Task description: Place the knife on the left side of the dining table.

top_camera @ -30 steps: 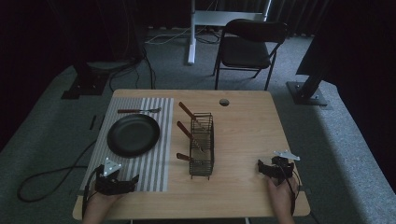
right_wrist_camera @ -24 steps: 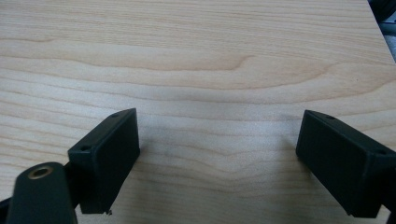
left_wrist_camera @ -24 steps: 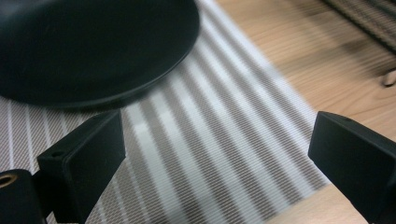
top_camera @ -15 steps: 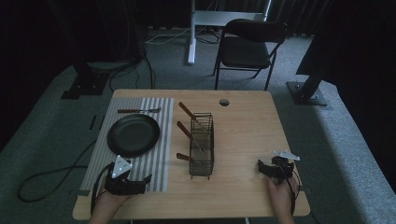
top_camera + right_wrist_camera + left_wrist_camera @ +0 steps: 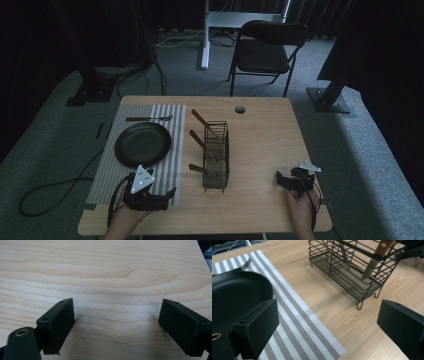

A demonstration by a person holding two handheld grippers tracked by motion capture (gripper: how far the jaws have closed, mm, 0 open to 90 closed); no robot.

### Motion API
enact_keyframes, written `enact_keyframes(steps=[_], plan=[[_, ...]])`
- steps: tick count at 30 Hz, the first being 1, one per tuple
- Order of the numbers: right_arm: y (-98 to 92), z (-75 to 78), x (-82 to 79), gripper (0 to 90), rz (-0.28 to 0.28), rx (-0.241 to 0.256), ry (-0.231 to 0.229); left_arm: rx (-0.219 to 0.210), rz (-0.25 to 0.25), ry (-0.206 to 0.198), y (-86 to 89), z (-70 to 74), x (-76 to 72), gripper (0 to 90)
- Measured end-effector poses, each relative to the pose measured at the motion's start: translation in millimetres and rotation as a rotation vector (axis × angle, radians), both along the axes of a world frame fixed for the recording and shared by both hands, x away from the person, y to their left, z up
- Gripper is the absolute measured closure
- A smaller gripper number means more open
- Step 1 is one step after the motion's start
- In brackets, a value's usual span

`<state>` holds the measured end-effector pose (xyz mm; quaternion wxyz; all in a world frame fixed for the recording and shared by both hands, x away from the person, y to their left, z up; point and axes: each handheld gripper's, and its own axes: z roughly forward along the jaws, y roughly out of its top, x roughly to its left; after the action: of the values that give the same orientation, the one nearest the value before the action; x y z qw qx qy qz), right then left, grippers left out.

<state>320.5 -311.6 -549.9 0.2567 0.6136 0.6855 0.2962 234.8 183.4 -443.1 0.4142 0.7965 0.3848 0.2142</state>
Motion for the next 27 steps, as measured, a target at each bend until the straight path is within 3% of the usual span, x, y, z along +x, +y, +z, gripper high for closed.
enact_keyframes(steps=[5, 11, 18, 27], plan=[[0.0, 0.0, 0.0, 12.4, 0.000, 0.000, 0.000, -0.024, -0.036, -0.009, -9.2, 6.5, -1.4, 4.6], [0.0, 0.0, 0.0, 12.4, 0.000, 0.000, 0.000, -0.023, -0.063, -0.034, -18.1, 14.8, -2.6, 4.6], [0.0, 0.0, 0.0, 12.4, 0.000, 0.000, 0.000, -0.029, -0.131, -0.055, -32.4, 21.9, 1.5, 4.6], [-0.1, 0.0, 0.0, 12.4, 0.001, -0.001, 0.000, -0.042, -0.143, -0.056, -45.7, 24.6, 8.6, 4.6]])
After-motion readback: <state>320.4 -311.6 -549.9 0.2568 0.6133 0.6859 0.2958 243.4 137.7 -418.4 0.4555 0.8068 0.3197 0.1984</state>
